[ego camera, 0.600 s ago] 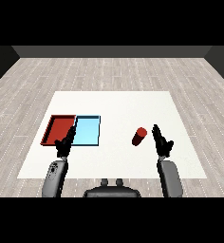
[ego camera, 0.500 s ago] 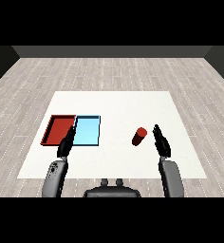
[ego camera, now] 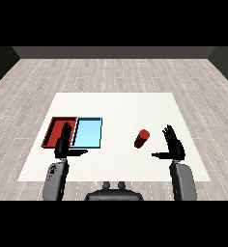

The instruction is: Pick the red can and put it in the red box

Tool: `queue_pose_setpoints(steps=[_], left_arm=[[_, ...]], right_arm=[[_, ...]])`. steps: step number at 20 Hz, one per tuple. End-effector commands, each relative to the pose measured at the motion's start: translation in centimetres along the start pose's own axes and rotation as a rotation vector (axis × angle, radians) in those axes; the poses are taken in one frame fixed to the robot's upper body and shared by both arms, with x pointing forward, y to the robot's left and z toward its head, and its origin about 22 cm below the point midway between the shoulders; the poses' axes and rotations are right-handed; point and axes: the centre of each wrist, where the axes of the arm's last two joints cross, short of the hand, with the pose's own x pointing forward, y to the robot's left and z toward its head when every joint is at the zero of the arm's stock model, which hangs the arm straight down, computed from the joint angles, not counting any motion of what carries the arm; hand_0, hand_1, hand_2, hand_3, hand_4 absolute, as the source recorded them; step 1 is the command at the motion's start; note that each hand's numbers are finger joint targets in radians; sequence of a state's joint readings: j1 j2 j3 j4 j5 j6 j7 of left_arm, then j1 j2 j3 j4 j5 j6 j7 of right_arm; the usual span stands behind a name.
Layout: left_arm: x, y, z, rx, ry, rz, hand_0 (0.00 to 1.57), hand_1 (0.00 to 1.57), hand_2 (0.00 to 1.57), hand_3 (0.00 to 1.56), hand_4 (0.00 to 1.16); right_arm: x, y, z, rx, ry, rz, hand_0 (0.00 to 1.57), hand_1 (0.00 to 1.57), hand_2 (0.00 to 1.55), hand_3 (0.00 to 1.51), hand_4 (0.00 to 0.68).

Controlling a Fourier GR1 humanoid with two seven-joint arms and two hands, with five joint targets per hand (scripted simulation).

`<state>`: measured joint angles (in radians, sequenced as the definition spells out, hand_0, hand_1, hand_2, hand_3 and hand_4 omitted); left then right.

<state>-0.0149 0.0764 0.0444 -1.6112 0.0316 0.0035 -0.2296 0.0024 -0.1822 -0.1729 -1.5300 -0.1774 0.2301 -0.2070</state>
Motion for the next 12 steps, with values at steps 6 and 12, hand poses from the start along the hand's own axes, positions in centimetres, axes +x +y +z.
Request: queue_pose_setpoints(steps=[6,12], left_arm=[[-0.7,-1.7,2.2,0.012,-0.098,0.035,0.0,0.0,0.0,0.0,0.0],[0.0,0.4,0.0,0.016,-0.113,0.03,0.0,0.0,0.0,0.0,0.0]], right_arm=[[-0.8,-1.6,-1.3,0.027,-0.078,-0.033,0.0,0.0,0.0,0.0,0.0],[-0.8,-3.2,-0.3,0.016,-0.063,-0.034,0.0,0.0,0.0,0.0,0.0]])
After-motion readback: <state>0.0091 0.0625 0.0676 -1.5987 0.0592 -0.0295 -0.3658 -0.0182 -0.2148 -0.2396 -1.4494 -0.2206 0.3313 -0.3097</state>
